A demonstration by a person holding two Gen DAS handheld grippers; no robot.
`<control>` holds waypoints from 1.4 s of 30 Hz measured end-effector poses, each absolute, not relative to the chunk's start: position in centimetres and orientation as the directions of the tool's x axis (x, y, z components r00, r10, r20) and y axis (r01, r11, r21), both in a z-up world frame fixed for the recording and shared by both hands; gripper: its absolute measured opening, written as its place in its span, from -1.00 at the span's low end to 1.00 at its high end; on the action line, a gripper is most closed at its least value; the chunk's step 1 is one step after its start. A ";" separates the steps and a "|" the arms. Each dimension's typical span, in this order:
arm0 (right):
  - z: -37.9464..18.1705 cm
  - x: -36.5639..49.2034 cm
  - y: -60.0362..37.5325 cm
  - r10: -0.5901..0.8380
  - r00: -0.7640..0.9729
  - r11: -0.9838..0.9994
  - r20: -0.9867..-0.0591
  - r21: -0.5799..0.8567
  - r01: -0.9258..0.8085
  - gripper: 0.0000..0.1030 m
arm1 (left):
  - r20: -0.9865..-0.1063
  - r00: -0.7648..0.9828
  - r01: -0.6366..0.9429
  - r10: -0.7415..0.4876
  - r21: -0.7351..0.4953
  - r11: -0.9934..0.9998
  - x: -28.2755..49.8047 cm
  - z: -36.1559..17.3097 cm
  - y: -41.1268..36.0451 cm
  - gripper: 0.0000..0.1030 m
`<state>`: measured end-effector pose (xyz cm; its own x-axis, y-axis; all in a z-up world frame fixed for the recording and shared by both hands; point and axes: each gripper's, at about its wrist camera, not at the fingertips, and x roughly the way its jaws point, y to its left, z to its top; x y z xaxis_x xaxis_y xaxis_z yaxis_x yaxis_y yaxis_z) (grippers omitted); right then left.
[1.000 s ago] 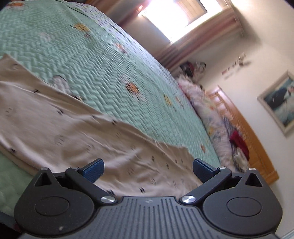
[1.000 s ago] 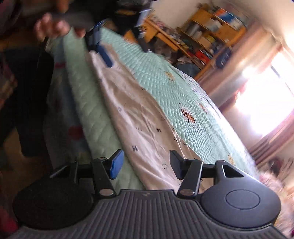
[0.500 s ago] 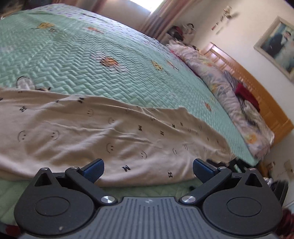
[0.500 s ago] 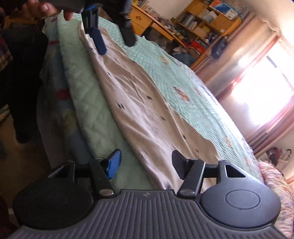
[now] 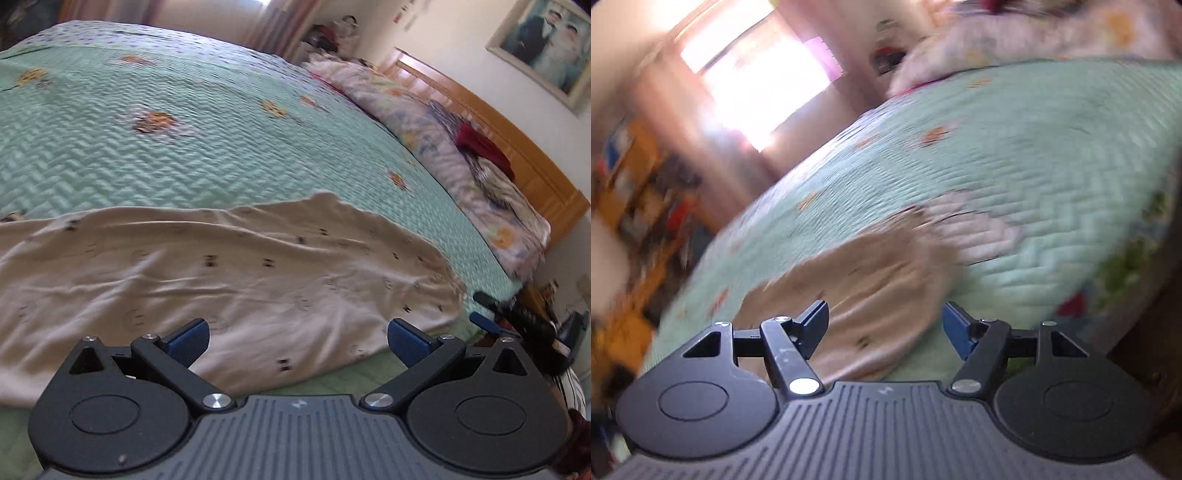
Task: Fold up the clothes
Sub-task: 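Grasp the pant waistband with the right gripper, then grasp the pant cuff with the left gripper while the right gripper holds the waistband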
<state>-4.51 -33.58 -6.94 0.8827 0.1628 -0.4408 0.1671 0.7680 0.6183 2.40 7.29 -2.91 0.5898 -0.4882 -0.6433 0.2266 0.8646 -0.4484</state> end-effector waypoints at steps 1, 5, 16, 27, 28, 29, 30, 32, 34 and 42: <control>-7.5 -4.0 -34.3 0.172 0.885 0.747 -0.433 0.643 0.169 0.35 | -0.644 0.584 0.230 -0.494 -0.452 0.862 2.5 -2.9 6.8 0.99; -9.4 -1.7 -36.2 0.226 0.875 0.655 -0.427 0.732 0.188 0.36 | -0.659 0.581 0.211 -0.478 -0.445 0.870 2.4 -2.8 6.3 0.99; -9.1 2.2 -36.1 0.257 0.875 0.661 -0.409 0.735 0.149 0.48 | -0.719 0.536 0.381 -0.442 -0.261 0.887 4.6 -1.5 -0.6 0.99; -9.1 3.7 -39.5 0.450 0.802 0.575 -0.393 0.815 0.076 -0.61 | -0.753 0.516 0.709 -0.408 0.108 0.696 5.4 -2.9 -18.1 0.99; -8.7 3.4 -39.7 0.461 0.802 0.561 -0.379 0.825 0.068 -0.62 | -0.750 0.525 0.715 -0.402 0.132 0.687 5.3 -3.1 -19.1 0.99; -8.3 3.3 -39.8 0.472 0.801 0.546 -0.368 0.836 0.062 -0.62 | -0.746 0.531 0.720 -0.401 0.149 0.677 5.2 -3.3 -20.0 0.99; -7.8 3.1 -39.9 0.484 0.798 0.530 -0.359 0.846 0.059 -0.62 | -0.741 0.540 0.722 -0.399 0.164 0.673 5.1 -3.6 -20.7 0.99; -6.8 3.0 -40.0 0.512 0.790 0.494 -0.337 0.868 0.051 -0.62 | -0.732 0.558 0.721 -0.391 0.195 0.665 4.7 -4.1 -21.9 0.99; -5.8 2.9 -39.8 0.539 0.778 0.462 -0.321 0.886 0.046 -0.62 | -0.717 0.584 0.718 -0.381 0.238 0.654 4.0 -4.5 -22.9 0.99; -3.2 3.7 -39.8 0.606 0.744 0.395 -0.280 0.918 0.023 -0.62 | -0.610 0.745 0.622 -0.270 0.490 0.611 3.3 -5.6 -26.7 0.99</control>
<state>3.74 -39.78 -3.23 0.7444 0.6062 -0.2800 0.0234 0.3954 0.9182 3.30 -26.68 -5.56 0.7453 -0.2697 -0.6098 0.6219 0.6111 0.4898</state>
